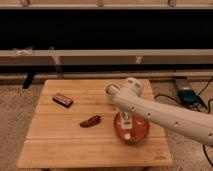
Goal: Place the bottle in the ceramic bowl
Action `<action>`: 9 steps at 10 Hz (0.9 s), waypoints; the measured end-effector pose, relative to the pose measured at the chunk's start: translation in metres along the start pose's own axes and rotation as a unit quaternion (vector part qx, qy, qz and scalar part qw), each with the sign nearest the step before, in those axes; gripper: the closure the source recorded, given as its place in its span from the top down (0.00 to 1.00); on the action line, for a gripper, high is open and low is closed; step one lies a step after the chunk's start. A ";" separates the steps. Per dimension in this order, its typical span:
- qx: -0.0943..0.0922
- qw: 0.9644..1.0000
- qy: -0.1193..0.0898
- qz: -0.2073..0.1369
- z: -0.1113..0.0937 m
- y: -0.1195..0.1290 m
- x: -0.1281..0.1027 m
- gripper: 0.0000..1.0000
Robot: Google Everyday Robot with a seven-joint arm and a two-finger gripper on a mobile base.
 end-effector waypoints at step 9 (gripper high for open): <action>0.025 1.000 -0.006 0.013 0.000 -0.014 0.000 0.80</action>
